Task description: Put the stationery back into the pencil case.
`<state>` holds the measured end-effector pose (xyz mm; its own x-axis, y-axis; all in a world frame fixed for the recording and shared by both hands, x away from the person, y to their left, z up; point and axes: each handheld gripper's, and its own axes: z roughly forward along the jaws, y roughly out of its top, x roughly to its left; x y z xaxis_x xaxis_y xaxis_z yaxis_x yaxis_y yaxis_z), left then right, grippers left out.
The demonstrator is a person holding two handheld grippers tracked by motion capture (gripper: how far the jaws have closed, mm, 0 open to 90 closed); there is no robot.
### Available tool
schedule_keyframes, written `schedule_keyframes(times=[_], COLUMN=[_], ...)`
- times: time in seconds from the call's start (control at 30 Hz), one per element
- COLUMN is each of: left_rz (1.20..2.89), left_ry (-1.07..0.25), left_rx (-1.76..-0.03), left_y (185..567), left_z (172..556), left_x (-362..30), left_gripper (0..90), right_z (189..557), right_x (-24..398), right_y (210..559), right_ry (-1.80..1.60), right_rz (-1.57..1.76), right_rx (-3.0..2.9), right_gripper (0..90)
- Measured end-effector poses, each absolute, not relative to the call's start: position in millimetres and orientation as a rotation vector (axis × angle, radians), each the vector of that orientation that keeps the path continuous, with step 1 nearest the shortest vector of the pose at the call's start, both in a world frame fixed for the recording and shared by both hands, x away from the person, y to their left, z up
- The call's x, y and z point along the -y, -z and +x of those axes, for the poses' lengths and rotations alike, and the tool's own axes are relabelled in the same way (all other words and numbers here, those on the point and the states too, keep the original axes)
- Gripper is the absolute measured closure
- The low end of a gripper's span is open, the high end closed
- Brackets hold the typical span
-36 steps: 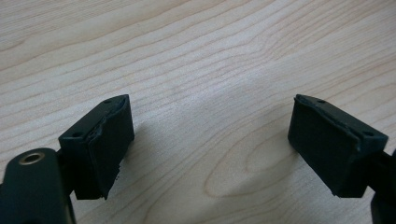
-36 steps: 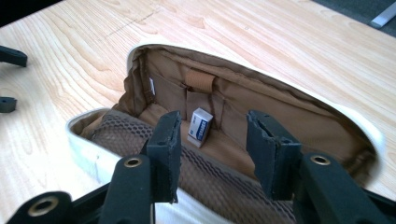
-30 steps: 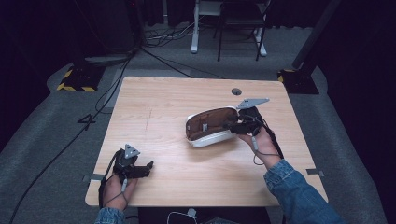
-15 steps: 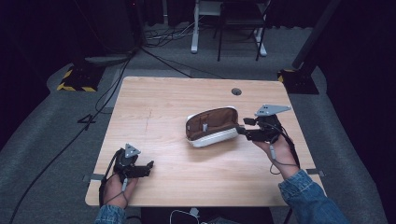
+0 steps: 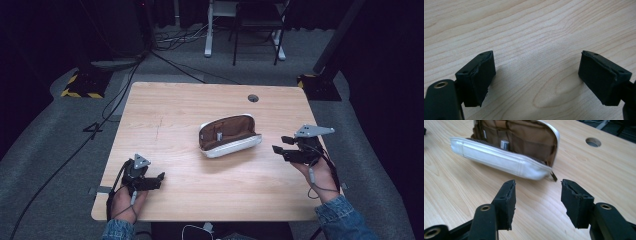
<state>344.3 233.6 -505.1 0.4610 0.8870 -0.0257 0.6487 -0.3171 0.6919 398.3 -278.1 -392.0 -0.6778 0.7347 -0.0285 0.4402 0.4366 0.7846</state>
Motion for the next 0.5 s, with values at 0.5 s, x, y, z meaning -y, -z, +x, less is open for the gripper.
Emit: schedule_keyframes(times=[0.5], left_rz=[2.073], left_ry=[-0.481], left_rx=[-1.271], left_y=[505], left_z=[344], left_x=[-234], left_gripper=[14.6], right_z=[385], right_x=[315], right_y=[439], right_ry=[-1.077], right_rz=[1.11], right_rx=[-2.299], right_gripper=[44.3])
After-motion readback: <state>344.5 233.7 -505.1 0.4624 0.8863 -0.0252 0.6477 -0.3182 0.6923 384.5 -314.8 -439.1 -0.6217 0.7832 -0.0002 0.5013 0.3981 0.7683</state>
